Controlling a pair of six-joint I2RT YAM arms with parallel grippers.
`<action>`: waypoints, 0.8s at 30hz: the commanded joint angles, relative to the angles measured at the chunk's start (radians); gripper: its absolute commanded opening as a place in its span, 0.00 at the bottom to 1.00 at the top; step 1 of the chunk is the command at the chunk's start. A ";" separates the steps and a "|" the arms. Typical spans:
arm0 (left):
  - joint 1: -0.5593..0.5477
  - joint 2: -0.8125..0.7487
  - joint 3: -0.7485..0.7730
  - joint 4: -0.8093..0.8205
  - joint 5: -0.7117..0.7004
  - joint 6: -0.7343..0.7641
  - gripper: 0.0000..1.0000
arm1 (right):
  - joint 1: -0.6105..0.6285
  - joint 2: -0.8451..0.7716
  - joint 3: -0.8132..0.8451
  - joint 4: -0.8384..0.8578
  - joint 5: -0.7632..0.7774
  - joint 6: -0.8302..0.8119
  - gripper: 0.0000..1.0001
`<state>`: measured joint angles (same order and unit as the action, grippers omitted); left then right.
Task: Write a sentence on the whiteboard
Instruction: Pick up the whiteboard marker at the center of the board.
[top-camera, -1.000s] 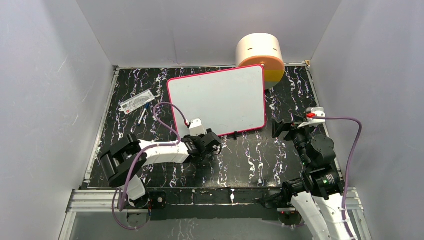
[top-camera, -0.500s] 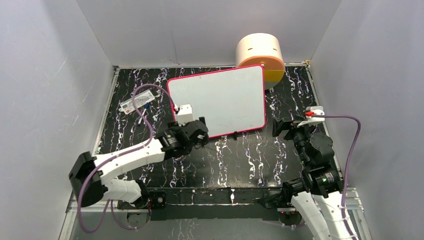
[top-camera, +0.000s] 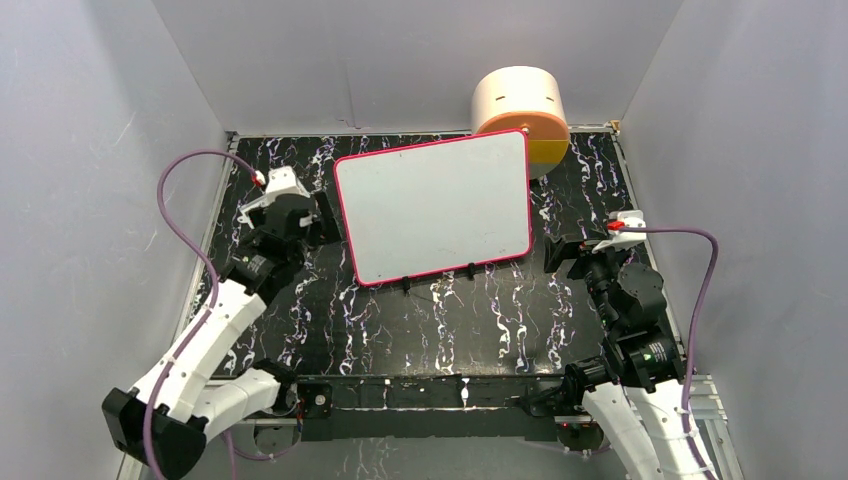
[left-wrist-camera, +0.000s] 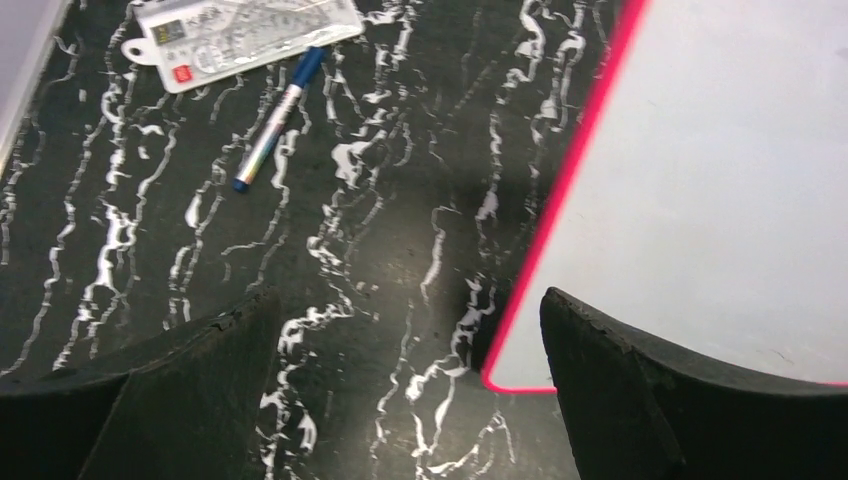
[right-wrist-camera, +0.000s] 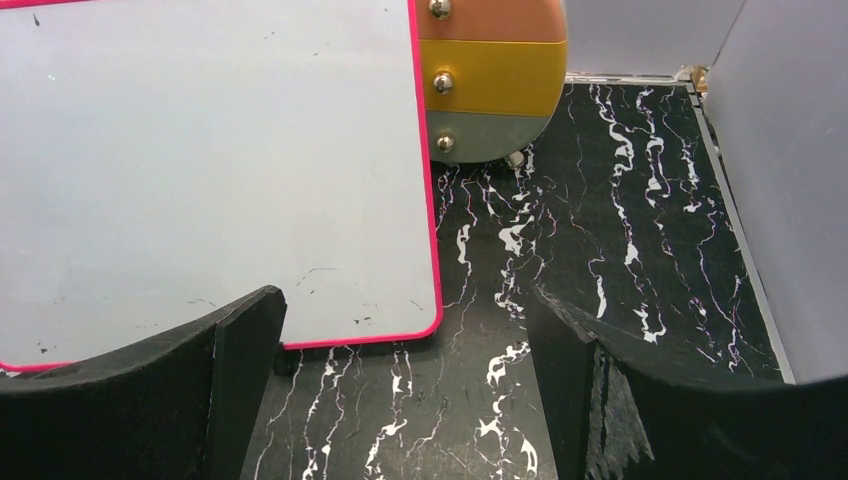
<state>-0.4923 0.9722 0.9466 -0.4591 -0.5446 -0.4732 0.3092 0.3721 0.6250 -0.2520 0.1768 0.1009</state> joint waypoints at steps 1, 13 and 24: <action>0.174 0.043 0.062 -0.011 0.162 0.128 0.98 | 0.004 -0.002 0.010 0.047 0.003 -0.018 0.99; 0.596 0.375 0.116 0.132 0.489 0.160 0.96 | 0.005 -0.037 0.002 0.054 -0.022 -0.019 0.99; 0.631 0.739 0.293 0.125 0.526 0.294 0.85 | 0.010 -0.057 -0.007 0.067 -0.045 -0.026 0.99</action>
<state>0.1379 1.6337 1.1332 -0.3153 -0.0425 -0.2775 0.3103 0.3279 0.6243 -0.2512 0.1497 0.0967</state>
